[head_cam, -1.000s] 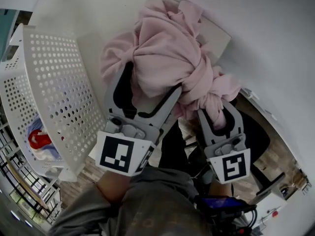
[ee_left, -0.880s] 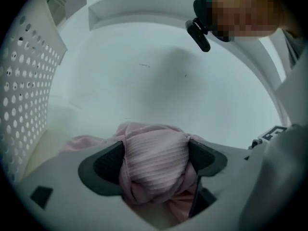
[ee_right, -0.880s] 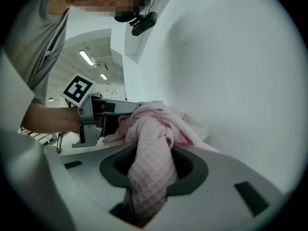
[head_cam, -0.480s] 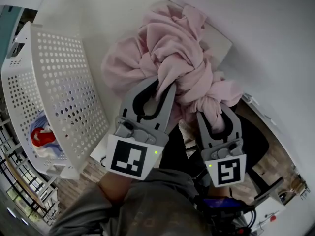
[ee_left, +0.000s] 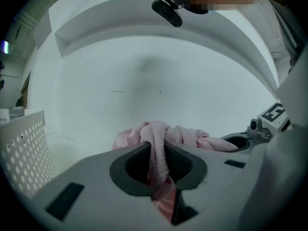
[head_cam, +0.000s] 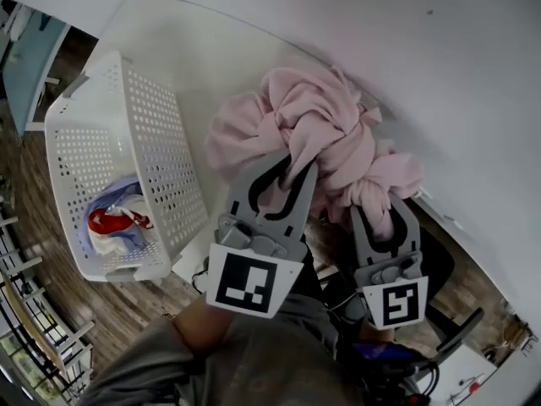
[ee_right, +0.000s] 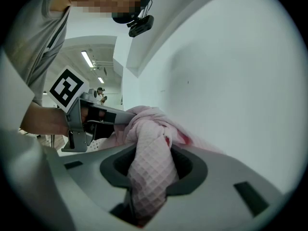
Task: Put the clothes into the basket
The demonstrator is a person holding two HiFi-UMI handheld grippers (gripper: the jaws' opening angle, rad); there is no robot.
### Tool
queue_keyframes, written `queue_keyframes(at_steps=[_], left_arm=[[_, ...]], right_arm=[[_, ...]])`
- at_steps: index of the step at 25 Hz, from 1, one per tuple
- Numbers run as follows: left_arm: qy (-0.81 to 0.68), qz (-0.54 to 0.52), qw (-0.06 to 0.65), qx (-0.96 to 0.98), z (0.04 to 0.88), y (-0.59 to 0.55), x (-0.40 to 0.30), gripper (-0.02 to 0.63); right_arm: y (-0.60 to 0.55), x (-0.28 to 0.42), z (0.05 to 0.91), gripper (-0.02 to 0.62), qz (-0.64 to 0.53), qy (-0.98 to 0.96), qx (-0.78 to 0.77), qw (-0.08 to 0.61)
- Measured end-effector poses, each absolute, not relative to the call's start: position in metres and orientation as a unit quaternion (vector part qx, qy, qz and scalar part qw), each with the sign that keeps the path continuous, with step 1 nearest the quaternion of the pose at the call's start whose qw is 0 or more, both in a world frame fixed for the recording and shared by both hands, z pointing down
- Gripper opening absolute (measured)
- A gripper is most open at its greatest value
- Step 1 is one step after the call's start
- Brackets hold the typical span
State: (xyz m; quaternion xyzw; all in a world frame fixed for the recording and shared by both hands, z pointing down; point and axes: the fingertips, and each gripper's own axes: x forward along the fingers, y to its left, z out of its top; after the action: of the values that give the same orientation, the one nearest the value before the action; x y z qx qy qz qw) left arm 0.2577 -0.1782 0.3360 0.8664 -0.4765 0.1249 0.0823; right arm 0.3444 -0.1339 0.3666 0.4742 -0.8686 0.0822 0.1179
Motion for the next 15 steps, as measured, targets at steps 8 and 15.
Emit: queue_keyframes(at_steps=[8, 15], left_arm=[[-0.466, 0.068, 0.023, 0.882, 0.234, -0.157, 0.267, 0.075], [-0.470, 0.022, -0.034, 0.882, 0.144, -0.128, 0.226, 0.077]], right_arm=[[-0.114, 0.353, 0.265, 0.144, 0.001, -0.862, 0.499, 0.091], [-0.089, 0.312, 0.178, 0.146, -0.061, -0.862, 0.500, 0.057]])
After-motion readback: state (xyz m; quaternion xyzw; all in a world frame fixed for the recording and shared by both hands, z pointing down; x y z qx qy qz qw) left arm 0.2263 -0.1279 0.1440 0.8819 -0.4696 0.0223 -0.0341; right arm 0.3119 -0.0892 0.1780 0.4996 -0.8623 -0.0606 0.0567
